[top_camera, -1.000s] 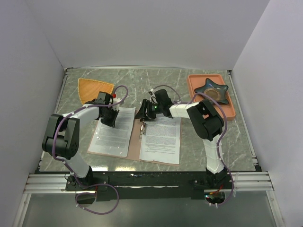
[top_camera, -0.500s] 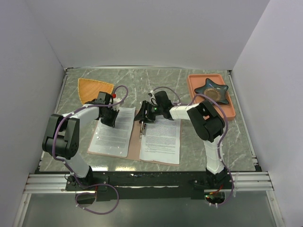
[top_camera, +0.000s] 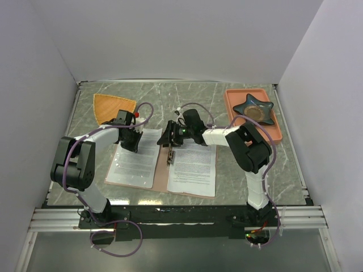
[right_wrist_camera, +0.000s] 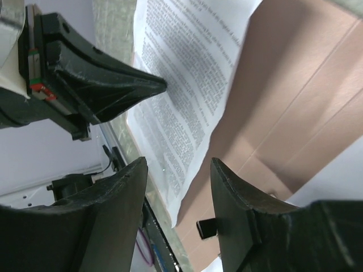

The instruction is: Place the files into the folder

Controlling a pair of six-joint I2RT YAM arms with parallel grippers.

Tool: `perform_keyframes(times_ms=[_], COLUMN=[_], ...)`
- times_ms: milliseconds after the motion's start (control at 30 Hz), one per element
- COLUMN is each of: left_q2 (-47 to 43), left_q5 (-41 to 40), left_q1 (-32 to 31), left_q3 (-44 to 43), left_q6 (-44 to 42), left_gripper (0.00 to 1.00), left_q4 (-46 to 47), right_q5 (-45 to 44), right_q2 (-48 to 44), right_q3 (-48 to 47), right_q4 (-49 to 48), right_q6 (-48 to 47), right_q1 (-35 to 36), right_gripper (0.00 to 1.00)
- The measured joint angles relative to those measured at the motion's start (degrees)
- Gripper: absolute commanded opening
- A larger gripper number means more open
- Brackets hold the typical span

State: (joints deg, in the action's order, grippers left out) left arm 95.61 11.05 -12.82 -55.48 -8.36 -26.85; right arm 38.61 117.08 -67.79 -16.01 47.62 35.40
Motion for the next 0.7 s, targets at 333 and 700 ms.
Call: perform_keyframes(times_ms=[333,700], left_q2=[0.00,-0.22], left_q5=[-0.04,-0.04], left_q1=[0.00,0.00], left_q3=[0.02,0.31], left_q6=[0.00,0.00], left_gripper=[0.01,0.01], left_q4=[-0.02,0.26], right_q5=[-0.02,0.02], right_q2=[-0.52,-3.80], right_q3=[3.30,3.63], right_q4=[-1.55,-1.55], right_q6=[1.05,1.20], right_q1=[1.66,3.10], right_gripper=[0.55,0.54])
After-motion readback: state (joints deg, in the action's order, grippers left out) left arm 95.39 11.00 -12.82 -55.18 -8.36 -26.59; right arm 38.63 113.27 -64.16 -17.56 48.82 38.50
